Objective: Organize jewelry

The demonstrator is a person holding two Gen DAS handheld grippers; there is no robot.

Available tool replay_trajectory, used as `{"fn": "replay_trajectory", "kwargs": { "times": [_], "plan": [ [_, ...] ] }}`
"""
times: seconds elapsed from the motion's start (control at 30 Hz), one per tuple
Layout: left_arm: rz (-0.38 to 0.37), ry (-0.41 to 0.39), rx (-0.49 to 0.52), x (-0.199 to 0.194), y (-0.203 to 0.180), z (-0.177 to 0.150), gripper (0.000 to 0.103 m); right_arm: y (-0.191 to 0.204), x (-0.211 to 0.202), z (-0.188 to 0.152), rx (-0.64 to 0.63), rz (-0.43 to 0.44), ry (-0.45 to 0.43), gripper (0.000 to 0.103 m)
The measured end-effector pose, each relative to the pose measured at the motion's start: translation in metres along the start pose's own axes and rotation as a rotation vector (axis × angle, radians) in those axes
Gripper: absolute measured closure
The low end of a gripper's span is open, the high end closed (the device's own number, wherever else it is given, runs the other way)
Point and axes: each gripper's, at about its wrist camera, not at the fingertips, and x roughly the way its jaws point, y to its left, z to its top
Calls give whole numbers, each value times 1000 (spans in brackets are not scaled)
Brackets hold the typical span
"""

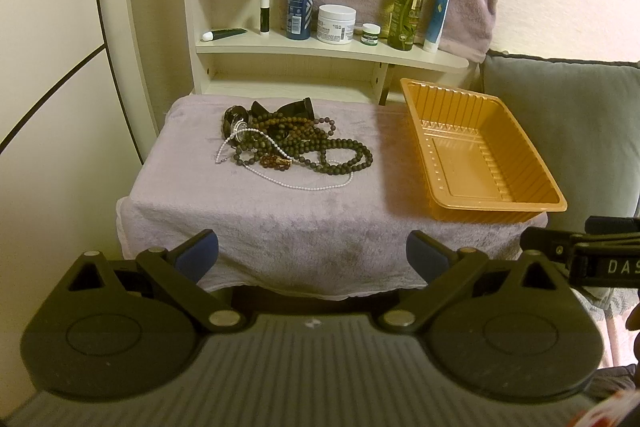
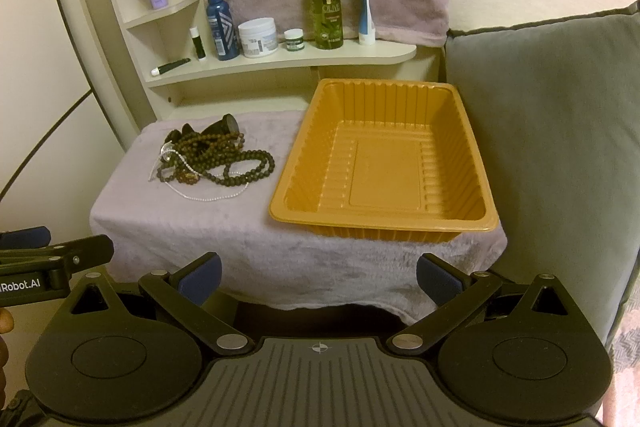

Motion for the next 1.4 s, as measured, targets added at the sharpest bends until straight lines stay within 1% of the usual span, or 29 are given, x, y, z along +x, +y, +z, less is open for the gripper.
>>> {"fn": "replay_trajectory", "kwargs": {
  "times": [0.5,0.7,0.93,1.17,1.4],
  "plan": [
    [-2,-2,-2,0,1,0,3,0,2,-2,0,0,-2,0],
    [3,-17,-11,-2,1,3,3,-4,-1,7,16,0,-5,0],
    [-5,-47,-15,3,8,3,4,-14,5,3,46,-8,-22,0],
    [-21,-43,-42,21,16,5,5,-35,14,3,62,-59,-69,0],
    [-38,-37,-59,40,20,12,5,-67,28,11,81,-122,-98,1]
  ]
}}
